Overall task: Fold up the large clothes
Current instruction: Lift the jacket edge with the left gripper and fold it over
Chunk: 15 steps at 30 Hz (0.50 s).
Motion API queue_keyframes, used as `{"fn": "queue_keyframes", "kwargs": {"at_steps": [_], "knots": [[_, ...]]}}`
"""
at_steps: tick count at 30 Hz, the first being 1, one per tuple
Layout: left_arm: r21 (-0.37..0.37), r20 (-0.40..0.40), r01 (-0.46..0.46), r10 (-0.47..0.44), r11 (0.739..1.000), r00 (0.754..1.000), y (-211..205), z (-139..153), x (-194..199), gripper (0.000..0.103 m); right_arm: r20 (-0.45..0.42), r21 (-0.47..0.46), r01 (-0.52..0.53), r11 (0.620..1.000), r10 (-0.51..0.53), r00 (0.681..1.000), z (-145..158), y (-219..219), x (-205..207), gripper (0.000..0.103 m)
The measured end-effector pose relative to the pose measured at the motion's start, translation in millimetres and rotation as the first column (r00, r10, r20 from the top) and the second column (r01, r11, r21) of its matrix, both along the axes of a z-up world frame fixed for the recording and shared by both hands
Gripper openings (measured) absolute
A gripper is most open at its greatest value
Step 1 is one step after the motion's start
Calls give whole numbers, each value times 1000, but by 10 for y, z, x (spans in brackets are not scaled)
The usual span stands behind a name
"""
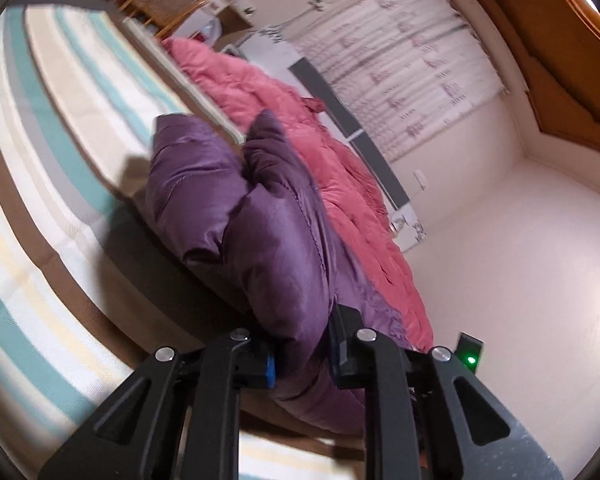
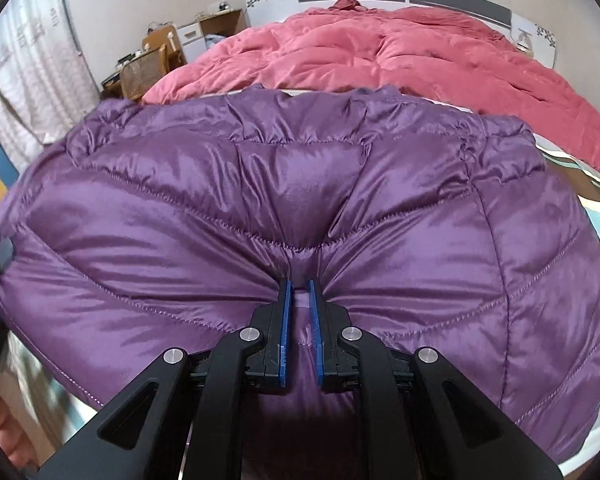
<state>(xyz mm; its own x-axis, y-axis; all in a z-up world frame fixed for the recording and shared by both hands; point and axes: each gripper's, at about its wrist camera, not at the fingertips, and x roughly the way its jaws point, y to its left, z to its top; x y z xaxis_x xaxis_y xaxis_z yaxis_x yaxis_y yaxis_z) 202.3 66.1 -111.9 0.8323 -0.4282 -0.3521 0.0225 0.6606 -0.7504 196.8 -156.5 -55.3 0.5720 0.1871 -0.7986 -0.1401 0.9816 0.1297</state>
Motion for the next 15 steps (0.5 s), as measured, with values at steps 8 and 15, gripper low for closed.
{"fn": "queue_keyframes", "kwargs": {"at_steps": [8,15], "knots": [[225,112,8,-34,974,993,-93,438,-409,16,-8,61,13,998,-12,1000,-78,196,-351,9],[431,162,-16,-60,902,985,-461,822,-382,16,57,227,52,972,-67,996,11,-61,-515,9]]}}
